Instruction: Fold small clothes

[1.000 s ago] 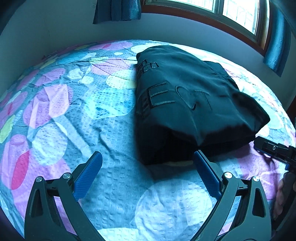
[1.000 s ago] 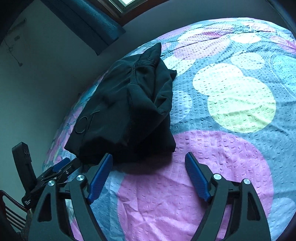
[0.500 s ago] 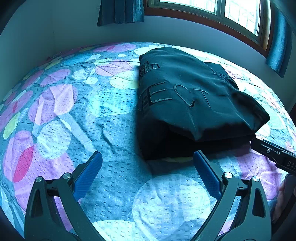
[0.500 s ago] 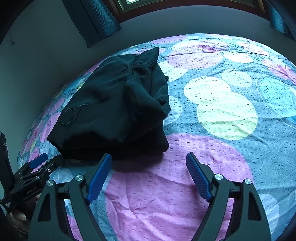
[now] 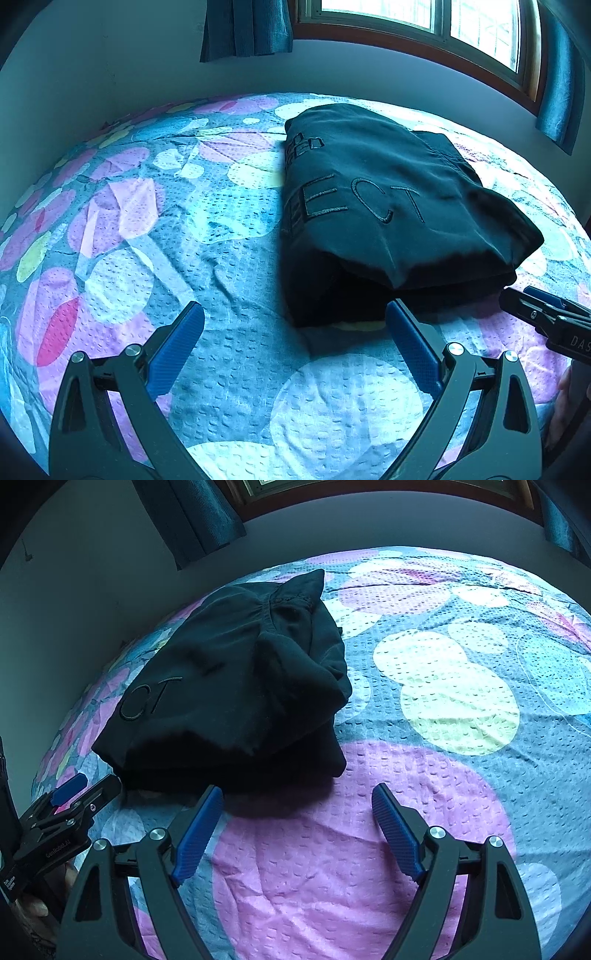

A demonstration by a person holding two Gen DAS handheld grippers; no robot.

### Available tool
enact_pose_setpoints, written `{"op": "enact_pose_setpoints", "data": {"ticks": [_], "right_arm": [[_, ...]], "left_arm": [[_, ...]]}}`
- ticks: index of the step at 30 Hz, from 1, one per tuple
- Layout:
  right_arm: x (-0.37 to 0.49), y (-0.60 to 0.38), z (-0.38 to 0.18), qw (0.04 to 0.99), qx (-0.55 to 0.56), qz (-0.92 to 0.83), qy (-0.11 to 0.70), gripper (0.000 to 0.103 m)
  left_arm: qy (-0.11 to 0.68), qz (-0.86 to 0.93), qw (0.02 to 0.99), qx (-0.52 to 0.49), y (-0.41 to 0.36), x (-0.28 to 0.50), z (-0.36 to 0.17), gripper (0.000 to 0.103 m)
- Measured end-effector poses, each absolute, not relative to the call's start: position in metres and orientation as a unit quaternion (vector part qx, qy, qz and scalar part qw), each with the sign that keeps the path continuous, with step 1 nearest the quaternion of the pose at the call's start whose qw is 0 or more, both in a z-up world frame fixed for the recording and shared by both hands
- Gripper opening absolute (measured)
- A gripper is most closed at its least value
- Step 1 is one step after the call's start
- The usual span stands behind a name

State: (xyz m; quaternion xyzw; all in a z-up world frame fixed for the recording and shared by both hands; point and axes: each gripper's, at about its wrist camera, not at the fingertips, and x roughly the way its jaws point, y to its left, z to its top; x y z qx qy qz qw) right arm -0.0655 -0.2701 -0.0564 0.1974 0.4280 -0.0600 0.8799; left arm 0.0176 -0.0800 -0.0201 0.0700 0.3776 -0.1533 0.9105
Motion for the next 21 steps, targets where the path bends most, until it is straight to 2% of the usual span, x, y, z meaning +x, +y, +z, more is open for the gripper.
{"op": "enact_pose_setpoints", "data": {"ticks": [21], "right_arm": [[-0.0646,-0.2700,-0.0569,0.880,0.197,-0.061,0.429,0.082]], "left_arm": [[0.369,-0.148,0.915,0.071,-0.0799,0.0149,-0.0146,0.098]]}}
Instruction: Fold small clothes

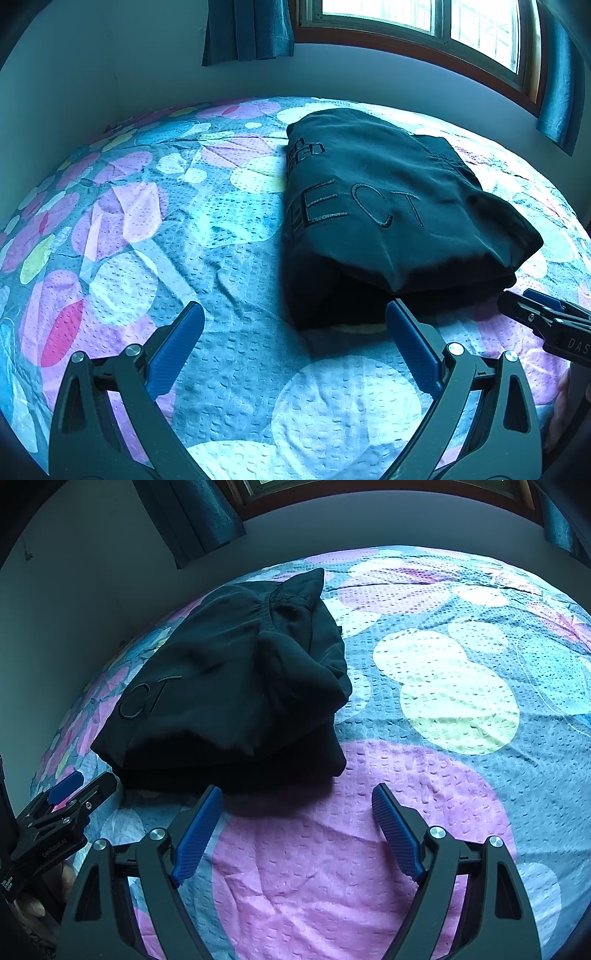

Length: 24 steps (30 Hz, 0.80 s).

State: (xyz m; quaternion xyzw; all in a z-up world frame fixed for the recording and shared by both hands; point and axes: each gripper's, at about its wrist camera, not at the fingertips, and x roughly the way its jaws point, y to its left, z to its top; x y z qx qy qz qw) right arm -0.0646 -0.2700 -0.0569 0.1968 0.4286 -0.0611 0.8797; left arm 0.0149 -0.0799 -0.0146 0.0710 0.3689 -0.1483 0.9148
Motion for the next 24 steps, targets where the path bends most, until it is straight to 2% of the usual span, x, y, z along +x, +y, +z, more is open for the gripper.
{"op": "enact_pose_setpoints", "data": {"ticks": [24], "right_arm": [[-0.0653,-0.2657,-0.0605,0.878,0.197,-0.059,0.433,0.082]], "left_arm": [[0.368,-0.143,0.916,0.073,-0.0776,0.0156,-0.0123,0.098]]}}
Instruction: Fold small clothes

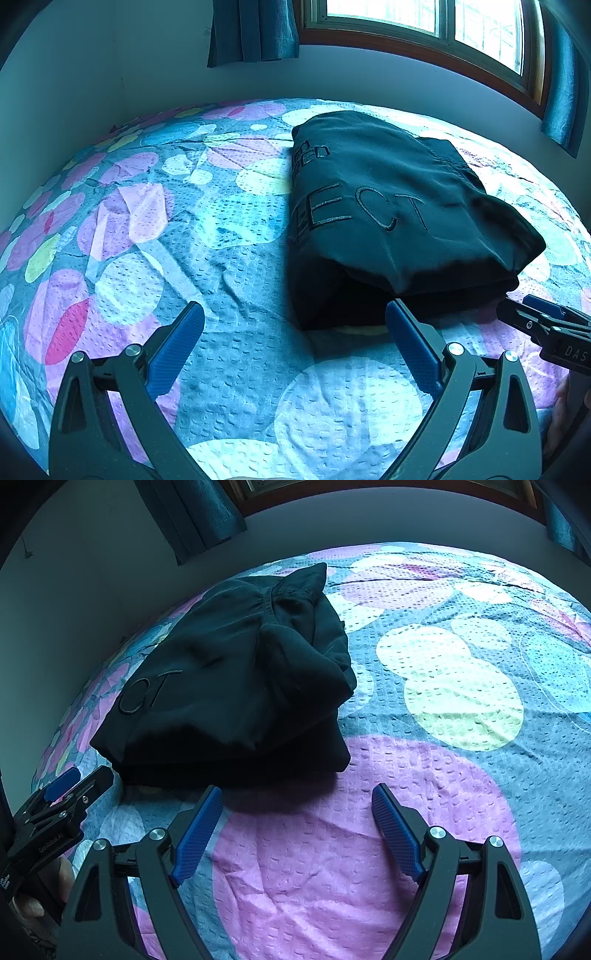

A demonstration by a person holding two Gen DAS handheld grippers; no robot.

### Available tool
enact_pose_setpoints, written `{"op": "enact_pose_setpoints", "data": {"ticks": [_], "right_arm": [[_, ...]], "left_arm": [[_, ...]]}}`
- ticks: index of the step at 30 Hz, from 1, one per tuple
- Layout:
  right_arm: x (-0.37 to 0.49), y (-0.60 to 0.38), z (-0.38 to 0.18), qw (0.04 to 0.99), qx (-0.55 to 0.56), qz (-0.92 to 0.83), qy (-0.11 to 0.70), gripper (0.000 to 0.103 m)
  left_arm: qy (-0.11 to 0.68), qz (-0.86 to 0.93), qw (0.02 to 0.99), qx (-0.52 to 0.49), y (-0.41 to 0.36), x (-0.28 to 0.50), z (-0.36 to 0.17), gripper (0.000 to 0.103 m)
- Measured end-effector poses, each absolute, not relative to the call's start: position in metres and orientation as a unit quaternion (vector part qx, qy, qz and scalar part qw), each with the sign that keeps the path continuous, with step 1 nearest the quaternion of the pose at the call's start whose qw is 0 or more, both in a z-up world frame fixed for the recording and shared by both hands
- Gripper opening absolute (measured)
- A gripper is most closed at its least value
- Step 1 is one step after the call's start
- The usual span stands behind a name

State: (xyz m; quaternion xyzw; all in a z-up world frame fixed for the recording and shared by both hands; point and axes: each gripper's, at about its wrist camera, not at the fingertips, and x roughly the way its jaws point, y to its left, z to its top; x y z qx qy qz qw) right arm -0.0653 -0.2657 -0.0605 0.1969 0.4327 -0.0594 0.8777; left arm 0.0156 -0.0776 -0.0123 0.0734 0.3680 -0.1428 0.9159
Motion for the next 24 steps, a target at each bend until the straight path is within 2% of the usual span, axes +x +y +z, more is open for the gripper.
{"op": "enact_pose_setpoints", "data": {"ticks": [11,17,24], "right_arm": [[-0.067,-0.264,-0.062,0.878,0.195,-0.058,0.433,0.082],[-0.070,-0.265,-0.061,0.878,0.198,-0.053,0.432,0.082],[-0.077,-0.274,-0.044,0.881,0.219,-0.042,0.418,0.082]], "left_arm": [[0.376,-0.178,0.907,0.064,-0.079,0.012,-0.008,0.101],[0.329,-0.171,0.923,0.100,-0.085,0.003,0.004,0.101],[0.369,-0.139,0.913,0.109,-0.066,0.018,0.005,0.101]]}}
